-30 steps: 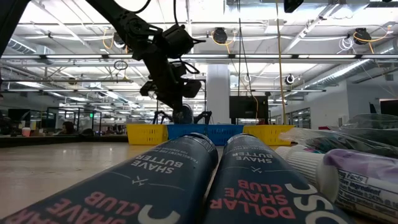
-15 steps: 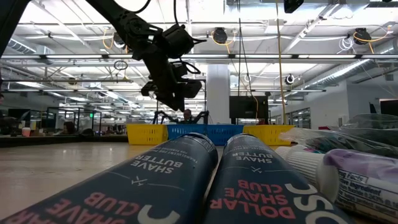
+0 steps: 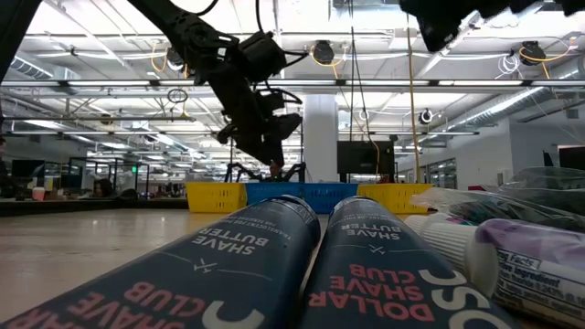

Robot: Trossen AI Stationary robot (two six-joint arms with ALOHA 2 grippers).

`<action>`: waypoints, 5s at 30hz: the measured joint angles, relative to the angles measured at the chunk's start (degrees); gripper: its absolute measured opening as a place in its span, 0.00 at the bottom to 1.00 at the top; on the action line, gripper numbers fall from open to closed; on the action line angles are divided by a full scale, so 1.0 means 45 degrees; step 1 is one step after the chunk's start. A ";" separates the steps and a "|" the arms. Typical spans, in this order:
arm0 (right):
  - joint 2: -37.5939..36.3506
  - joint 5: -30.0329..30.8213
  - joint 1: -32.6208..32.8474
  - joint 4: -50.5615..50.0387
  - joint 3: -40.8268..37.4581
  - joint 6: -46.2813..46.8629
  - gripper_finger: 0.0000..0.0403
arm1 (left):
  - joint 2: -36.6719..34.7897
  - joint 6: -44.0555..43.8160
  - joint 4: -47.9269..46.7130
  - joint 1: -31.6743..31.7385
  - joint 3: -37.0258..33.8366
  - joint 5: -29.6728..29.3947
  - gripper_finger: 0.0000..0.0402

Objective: Pick & Place Travel size toiletries
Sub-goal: Put the hairbrush into the left blue bin

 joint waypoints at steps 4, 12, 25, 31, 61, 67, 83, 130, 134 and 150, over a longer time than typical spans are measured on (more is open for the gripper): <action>0.0454 -0.0602 0.0398 0.0019 -0.0693 0.0659 0.38 | -0.0086 0.0437 0.0010 -0.0425 0.0000 0.0173 0.37; 0.1443 -0.0601 0.1624 0.0016 -0.1645 0.2971 0.38 | -0.0117 0.1266 -0.0009 -0.1539 0.0000 0.1360 0.37; 0.2832 -0.0524 0.4084 0.0070 -0.1699 0.5810 0.38 | -0.0122 0.1463 0.0850 -0.3820 0.0000 0.4570 0.37; 0.3654 0.0020 0.5060 0.0662 -0.1694 0.6818 0.38 | -0.0122 0.2257 0.1857 -0.5153 0.0000 0.6136 0.37; 0.8272 0.4383 0.6571 0.3846 -0.1394 0.5176 0.38 | -0.0015 0.3263 0.4179 -0.6923 0.0005 0.5681 0.37; 0.8910 0.6336 0.6561 0.2683 -0.0919 0.4893 0.38 | -0.0010 0.3263 0.4150 -0.6923 0.0005 0.5681 0.37; 0.9085 0.7907 0.6004 0.1604 -0.0800 0.4921 0.26 | -0.0005 0.3272 0.4066 -0.6923 0.0005 0.5681 0.37; 0.5316 0.6760 0.5626 0.1063 -0.0662 0.2121 0.01 | 0.0000 0.3408 0.3988 -0.6923 0.0002 0.5676 0.37; 0.5993 0.6333 0.5624 0.1106 -0.0664 0.2840 0.06 | 0.0000 0.3418 0.3998 -0.6923 0.0005 0.5676 0.37; 0.6853 0.5364 0.5390 0.1402 -0.0660 0.3631 0.43 | 0.0000 0.3452 0.4061 -0.6919 0.0005 0.5681 0.37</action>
